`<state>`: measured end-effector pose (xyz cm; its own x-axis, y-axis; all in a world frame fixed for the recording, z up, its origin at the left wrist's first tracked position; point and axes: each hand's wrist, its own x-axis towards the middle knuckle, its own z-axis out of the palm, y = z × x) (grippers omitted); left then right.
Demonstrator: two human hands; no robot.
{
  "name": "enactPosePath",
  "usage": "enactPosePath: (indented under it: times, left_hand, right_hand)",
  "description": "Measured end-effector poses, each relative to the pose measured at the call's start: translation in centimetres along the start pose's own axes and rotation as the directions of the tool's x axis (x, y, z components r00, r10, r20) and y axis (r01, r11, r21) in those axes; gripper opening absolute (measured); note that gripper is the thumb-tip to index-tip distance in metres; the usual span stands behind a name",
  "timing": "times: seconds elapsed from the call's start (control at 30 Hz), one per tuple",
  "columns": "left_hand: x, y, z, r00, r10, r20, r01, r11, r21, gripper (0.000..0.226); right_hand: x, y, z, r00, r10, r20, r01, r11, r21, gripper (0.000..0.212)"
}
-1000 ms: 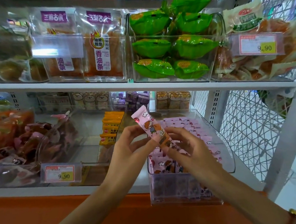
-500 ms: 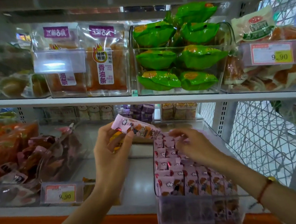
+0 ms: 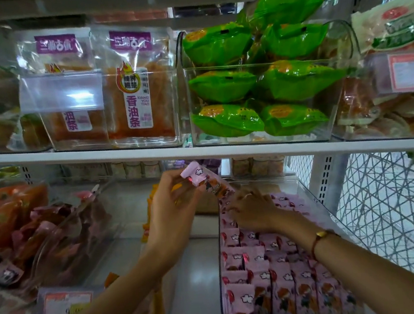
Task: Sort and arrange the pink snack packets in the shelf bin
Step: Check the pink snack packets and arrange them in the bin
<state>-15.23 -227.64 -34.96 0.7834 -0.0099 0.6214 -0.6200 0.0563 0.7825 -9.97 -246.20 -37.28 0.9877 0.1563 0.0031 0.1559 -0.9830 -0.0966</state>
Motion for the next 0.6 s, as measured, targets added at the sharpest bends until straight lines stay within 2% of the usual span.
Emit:
enactPosePath:
  times: [0.13,0.23,0.33,0.4,0.5,0.53,0.6]
  left_hand:
    - [1.3,-0.8,0.9,0.994,-0.014,0.106,0.004,0.996,0.092,0.036]
    - [2.3,-1.7,1.6,0.981,-0.048,0.19,-0.002,0.967,0.256,0.039]
    - [2.9,-2.4,2.3,0.97,-0.078,0.23,-0.039,0.884,0.466,0.033]
    - [3.4,-2.7,2.7,0.969,-0.114,0.219,-0.023,0.843,0.537,0.031]
    - [4.0,-2.7,3.3,0.945,-0.206,0.253,0.009,0.792,0.61,0.032]
    - [4.0,-2.6,3.4,0.935,-0.231,0.27,0.015,0.785,0.62,0.034]
    - [3.7,-2.2,3.5,0.925,-0.246,0.291,0.014,0.786,0.618,0.034]
  right_hand:
    - [-1.7,0.4,0.4,0.999,-0.038,0.0,0.038,0.998,0.046,0.042]
    - [-2.6,0.7,0.8,0.999,-0.038,0.023,0.037,0.996,0.077,0.043]
    - [-3.5,0.7,0.7,0.999,-0.039,-0.009,0.039,0.989,0.14,0.041]
    - [-3.6,0.3,0.4,0.993,-0.022,-0.116,0.05,0.969,0.24,0.033]
    - [-2.9,-0.2,-0.3,0.926,0.073,-0.371,0.113,0.883,0.456,0.02]
    - [-2.5,-0.4,-0.6,0.917,0.061,-0.394,0.155,0.856,0.493,0.022]
    - [-1.8,-0.5,-0.8,0.937,-0.003,-0.349,0.221,0.778,0.588,0.035]
